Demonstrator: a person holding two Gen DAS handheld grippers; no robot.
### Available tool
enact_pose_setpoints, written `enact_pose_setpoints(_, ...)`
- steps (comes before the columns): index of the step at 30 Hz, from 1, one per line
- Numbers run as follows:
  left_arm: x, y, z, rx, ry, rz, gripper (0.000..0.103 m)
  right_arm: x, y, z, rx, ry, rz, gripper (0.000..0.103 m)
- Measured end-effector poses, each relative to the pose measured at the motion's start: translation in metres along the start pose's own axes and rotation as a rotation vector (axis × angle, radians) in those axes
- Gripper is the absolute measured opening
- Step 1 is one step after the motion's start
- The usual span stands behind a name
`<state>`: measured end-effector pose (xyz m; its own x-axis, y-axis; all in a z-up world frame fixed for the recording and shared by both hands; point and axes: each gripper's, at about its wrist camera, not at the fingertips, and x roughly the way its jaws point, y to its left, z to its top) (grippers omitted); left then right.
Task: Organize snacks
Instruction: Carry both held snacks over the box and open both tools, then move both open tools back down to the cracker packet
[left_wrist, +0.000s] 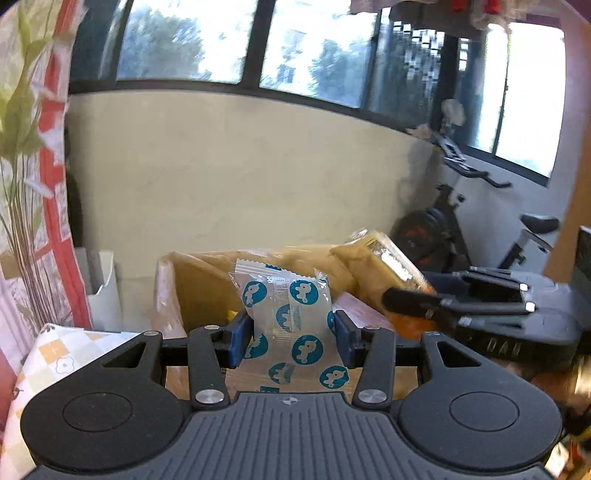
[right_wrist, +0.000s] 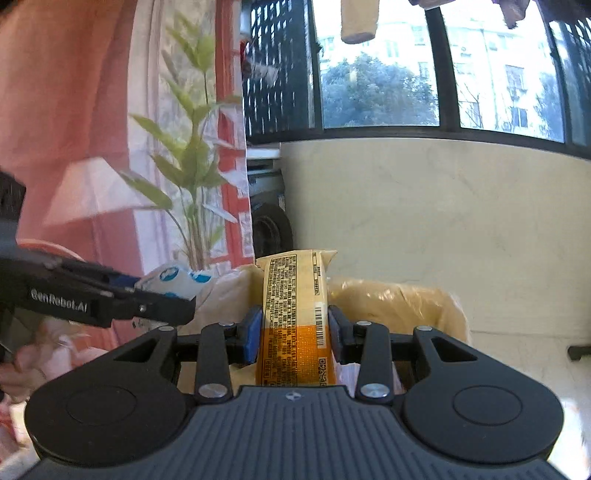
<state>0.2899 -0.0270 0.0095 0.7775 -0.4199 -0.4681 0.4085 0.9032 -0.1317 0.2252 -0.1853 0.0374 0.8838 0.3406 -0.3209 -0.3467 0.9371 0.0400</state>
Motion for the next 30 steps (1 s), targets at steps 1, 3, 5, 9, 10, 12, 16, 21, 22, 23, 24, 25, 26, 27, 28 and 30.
enact_pose_setpoints(1,0.011,0.003,0.004,-0.003,0.014,0.014,0.05,0.012,-0.001,0.001,0.001,0.012,-0.001,0.039)
enact_pose_setpoints(3,0.029,0.008,0.008,-0.009,0.035,0.05,0.05,0.038,0.001,0.003,0.012,0.046,-0.002,0.039)
enact_pose_setpoints(5,0.044,0.015,0.011,-0.017,0.061,0.073,0.05,0.054,0.003,0.002,0.005,0.072,-0.005,0.039)
enact_pose_setpoints(9,0.046,0.027,0.009,-0.05,0.06,0.078,0.05,0.07,0.007,0.0,0.005,0.106,-0.014,0.039)
enact_pose_setpoints(10,0.046,0.029,0.01,-0.054,0.057,0.079,0.051,0.073,0.008,0.001,0.008,0.113,-0.021,0.039)
enact_pose_setpoints(12,0.044,0.031,0.01,-0.056,0.06,0.083,0.057,0.078,0.01,0.0,0.008,0.128,-0.04,0.041)
enact_pose_setpoints(16,0.042,0.033,0.009,-0.026,0.054,0.089,0.066,0.068,0.01,0.0,-0.001,0.114,-0.041,0.046)
enact_pose_setpoints(21,0.032,0.04,0.007,-0.028,0.048,0.095,0.069,0.053,0.014,0.002,0.006,0.1,-0.051,0.052)
enact_pose_setpoints(22,0.028,0.042,0.006,-0.028,0.047,0.093,0.069,0.05,0.016,0.001,0.004,0.099,-0.052,0.054)
enact_pose_setpoints(23,0.025,0.044,0.005,-0.028,0.047,0.091,0.069,0.048,0.018,0.001,0.001,0.098,-0.054,0.055)
enact_pose_setpoints(24,0.02,0.044,0.003,-0.027,0.045,0.092,0.069,0.046,0.02,0.001,-0.001,0.096,-0.055,0.055)
enact_pose_setpoints(25,0.016,0.046,0.0,-0.025,0.043,0.089,0.069,0.042,0.022,-0.001,-0.002,0.095,-0.051,0.055)
enact_pose_setpoints(26,0.011,0.046,-0.003,-0.022,0.038,0.084,0.069,0.039,0.024,-0.003,-0.001,0.095,-0.045,0.056)
enact_pose_setpoints(27,0.006,0.046,-0.006,-0.02,0.036,0.078,0.069,0.035,0.026,-0.005,0.0,0.094,-0.041,0.056)
enact_pose_setpoints(28,0.002,0.047,-0.01,-0.019,0.037,0.072,0.069,0.032,0.027,-0.008,-0.002,0.096,-0.041,0.058)
enact_pose_setpoints(30,-0.007,0.049,-0.017,-0.02,0.043,0.063,0.069,0.027,0.029,-0.013,0.003,0.111,-0.045,0.059)
